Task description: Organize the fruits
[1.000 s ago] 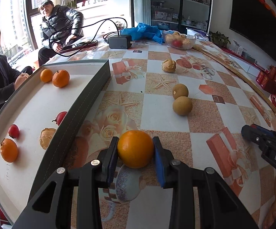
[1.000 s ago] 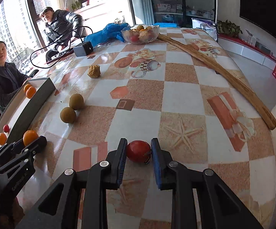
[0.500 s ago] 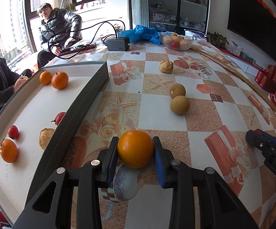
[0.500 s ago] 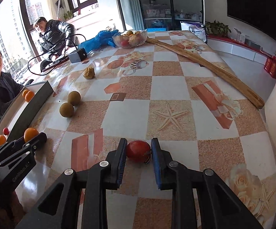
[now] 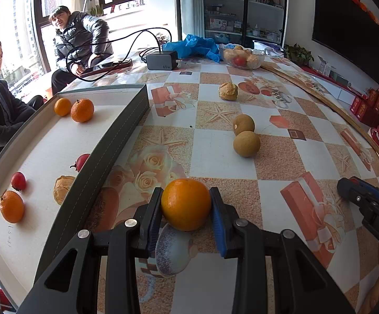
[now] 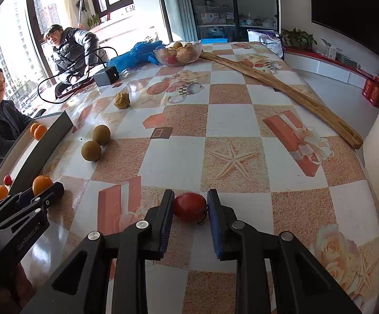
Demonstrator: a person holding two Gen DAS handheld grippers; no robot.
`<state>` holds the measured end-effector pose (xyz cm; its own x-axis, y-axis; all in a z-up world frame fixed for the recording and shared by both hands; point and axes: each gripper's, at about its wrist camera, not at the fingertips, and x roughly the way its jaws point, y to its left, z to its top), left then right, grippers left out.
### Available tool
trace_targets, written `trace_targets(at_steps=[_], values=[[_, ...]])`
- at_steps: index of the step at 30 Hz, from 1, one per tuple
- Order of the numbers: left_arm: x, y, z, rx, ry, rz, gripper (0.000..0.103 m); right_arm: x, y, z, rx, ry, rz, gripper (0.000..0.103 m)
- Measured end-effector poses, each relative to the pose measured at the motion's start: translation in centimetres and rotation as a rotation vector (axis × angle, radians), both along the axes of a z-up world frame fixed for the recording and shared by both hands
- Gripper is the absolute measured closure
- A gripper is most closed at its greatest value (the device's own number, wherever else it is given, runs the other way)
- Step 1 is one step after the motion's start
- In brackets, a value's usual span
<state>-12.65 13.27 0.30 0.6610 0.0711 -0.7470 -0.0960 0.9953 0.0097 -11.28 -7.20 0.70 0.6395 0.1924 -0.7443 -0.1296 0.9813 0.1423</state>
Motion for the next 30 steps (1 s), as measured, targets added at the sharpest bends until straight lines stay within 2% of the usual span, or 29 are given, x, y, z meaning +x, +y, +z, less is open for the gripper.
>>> trace_targets(at_steps=[30], values=[[-0.06, 0.04, 0.07, -0.017, 0.001, -0.005, 0.066, 0.06, -0.07, 0.03, 0.002, 0.001, -0.003, 0.076]])
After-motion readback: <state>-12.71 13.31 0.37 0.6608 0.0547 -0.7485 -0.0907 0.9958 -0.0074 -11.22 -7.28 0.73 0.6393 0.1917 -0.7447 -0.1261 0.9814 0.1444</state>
